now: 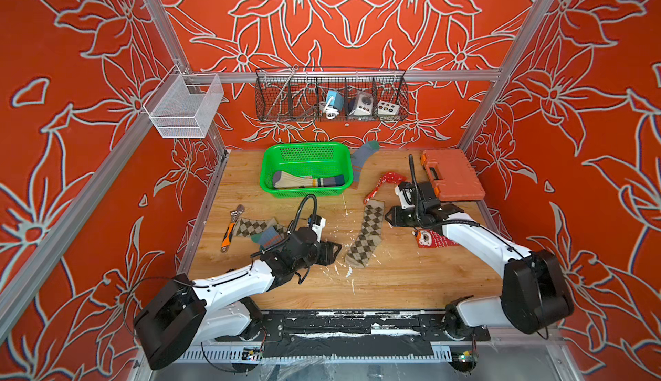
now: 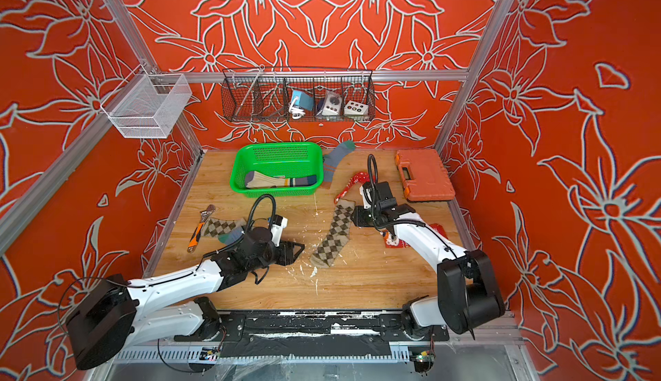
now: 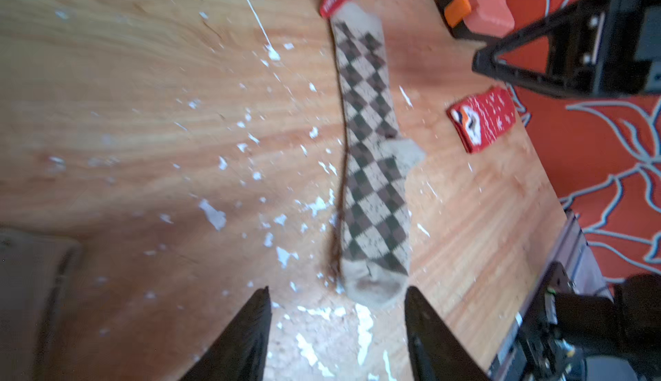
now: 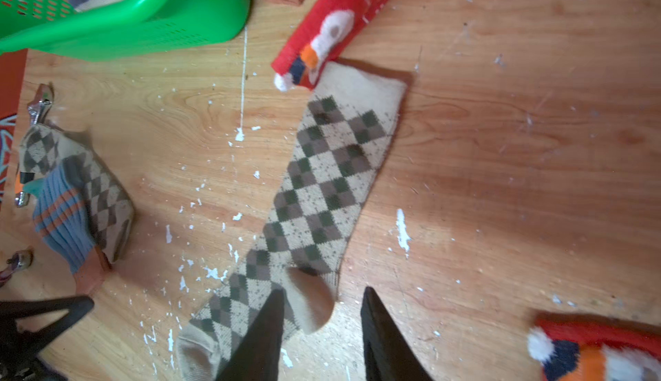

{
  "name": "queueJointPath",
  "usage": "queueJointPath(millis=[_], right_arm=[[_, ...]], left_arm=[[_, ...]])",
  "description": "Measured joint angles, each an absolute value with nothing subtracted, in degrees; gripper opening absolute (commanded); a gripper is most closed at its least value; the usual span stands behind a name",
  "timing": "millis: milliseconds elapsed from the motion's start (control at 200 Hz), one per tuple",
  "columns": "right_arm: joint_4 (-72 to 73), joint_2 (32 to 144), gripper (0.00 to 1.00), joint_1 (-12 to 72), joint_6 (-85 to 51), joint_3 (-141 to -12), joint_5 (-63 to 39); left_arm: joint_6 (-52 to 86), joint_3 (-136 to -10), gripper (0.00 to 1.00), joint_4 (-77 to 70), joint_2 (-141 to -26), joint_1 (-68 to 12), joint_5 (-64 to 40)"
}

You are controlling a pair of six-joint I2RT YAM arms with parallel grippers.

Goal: Place the socks together as a pair
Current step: Place the sock at the center of the board, then adjust the sock at the center of the board.

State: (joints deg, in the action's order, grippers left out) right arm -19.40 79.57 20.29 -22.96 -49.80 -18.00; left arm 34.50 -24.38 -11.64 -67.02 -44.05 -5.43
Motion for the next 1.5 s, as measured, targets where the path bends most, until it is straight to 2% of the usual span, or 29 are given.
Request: queueJointPath(millis=[260,445,580,691,801,991,1146,1256,1306,1396,1496], right_arm=[[-19.3,80.5,0.39,19.6,-21.8,-49.7,-18.2],[-20.0,85.2,0.39,19.6,-21.4,-50.7,-18.5],[-20.3,89.2,0.39,19.6,-21.3,-52.6,-18.5],[-20.0,91.3,0.38,19.6,-21.3,-53.4,-18.5],[-20.0,91.5,0.38,19.6,-21.3,-53.4,-18.5],[-20.2,91.5,0.38,19.7,-21.1,-53.4,-18.4],[-20.6,91.5,0.38,20.5,-20.3,-53.7,-17.9],[-21.3,92.1,0.36,22.0,-19.9,-55.5,-17.8],[-21.2,93.0,0.35,23.2,-19.7,-57.0,-17.8],[-20.8,95.2,0.33,25.8,-19.5,-59.6,-17.8],[-20.5,97.7,0.32,28.4,-19.2,-61.8,-17.6]], left_arm=[[39.1,-24.4,0.59,-15.0,-74.8,-50.9,-9.1],[40.2,-25.6,0.52,-18.2,-82.2,-51.9,-9.7],[40.4,-28.1,0.37,-19.7,-85.8,-51.9,-8.6],[39.8,-28.8,0.15,-19.9,-87.5,-51.9,-7.2],[39.7,-29.4,0.00,-18.7,-87.6,-51.9,-5.0],[37.8,-30.4,0.00,-14.4,-85.2,-50.0,-1.8],[35.3,-30.4,0.00,-11.5,-80.8,-42.9,-2.1],[33.0,-30.6,0.24,-9.7,-79.7,-37.6,-3.1],[32.1,-30.8,0.31,-8.8,-79.7,-36.0,-3.3],[31.3,-30.9,0.38,-7.7,-79.7,-34.5,-3.6],[30.7,-30.9,0.41,-7.2,-79.6,-34.4,-4.0]])
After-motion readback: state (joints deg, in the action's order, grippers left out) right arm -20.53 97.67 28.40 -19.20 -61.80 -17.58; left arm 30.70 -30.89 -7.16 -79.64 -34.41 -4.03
